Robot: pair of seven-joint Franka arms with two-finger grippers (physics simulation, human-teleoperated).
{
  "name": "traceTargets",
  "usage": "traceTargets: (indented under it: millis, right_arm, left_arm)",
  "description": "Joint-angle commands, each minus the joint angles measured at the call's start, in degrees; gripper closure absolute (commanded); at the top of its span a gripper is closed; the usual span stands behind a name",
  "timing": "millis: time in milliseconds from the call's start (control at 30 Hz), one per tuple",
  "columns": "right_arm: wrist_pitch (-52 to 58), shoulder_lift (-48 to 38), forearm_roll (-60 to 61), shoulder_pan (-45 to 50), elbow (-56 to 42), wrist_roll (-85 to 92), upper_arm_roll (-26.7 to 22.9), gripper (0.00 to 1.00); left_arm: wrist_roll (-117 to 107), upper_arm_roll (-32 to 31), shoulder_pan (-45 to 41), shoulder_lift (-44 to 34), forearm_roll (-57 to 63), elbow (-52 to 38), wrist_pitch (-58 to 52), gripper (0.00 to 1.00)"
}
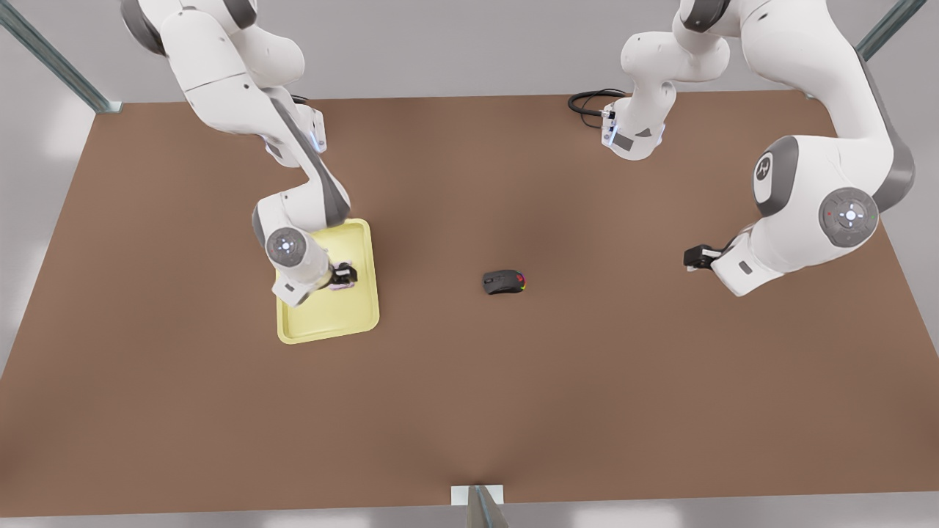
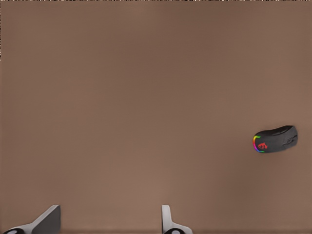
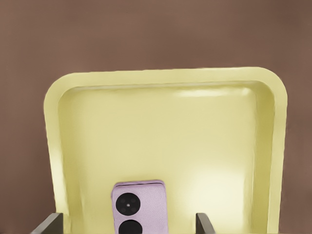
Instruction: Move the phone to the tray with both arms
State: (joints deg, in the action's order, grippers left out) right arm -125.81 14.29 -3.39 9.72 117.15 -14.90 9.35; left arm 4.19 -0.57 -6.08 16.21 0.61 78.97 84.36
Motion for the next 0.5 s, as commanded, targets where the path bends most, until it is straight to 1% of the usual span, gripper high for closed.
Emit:
traceTargets:
  millis: [0, 67, 100, 133, 167, 200, 267, 333, 467]
  right_arm:
    - [10.32, -2.86, -0.56, -2.33, -5.96, 10.24, -1.62, 0.0]
    - [18.84, -6.29, 0.41, -7.51, -14.92, 10.42, -2.32, 0.0]
    - [31.31, -5.94, 0.84, -10.68, -22.83, 10.95, -2.67, 0.0]
    - [35.55, -5.76, 0.41, -12.0, -29.16, 11.12, -3.63, 0.0]
    - [37.92, -6.02, 0.76, -14.72, -33.04, 12.09, -3.99, 0.0]
    - [39.15, -8.57, 0.06, -15.43, -33.12, 12.53, -4.43, 0.0]
    - [39.77, -8.4, -0.65, -15.61, -34.0, 12.88, -4.6, 0.0]
    - [40.12, -7.35, 1.72, -18.68, -34.09, 18.41, -5.92, 0.0]
    - [40.82, -5.68, 0.49, -17.98, -35.85, 18.07, -5.31, 0.0]
  left_arm:
    - [-0.32, 0.04, -0.07, -0.39, 0.27, -0.14, -0.07, 0.0]
    - [-1.98, -0.04, -0.07, -0.48, 0.71, -0.93, -0.16, 0.0]
    - [-3.39, -0.13, -0.07, -0.48, 0.79, -0.93, -0.16, 0.0]
    - [-3.57, -0.22, -0.16, -0.39, 0.8, -0.93, 0.01, 0.0]
    - [-5.5, -0.22, -0.07, -0.39, 0.71, -1.02, 0.01, 0.0]
    - [-7.44, -0.22, -0.07, 0.14, 0.62, -2.42, -0.07, 0.0]
    - [-7.44, -0.22, -0.07, 0.23, 0.62, -2.51, -0.16, 0.0]
    - [-7.44, -0.22, -0.07, 0.23, 0.71, -2.51, -0.42, 0.0]
    - [-7.44, -0.22, -0.16, 0.31, 0.62, -2.51, -0.42, 0.0]
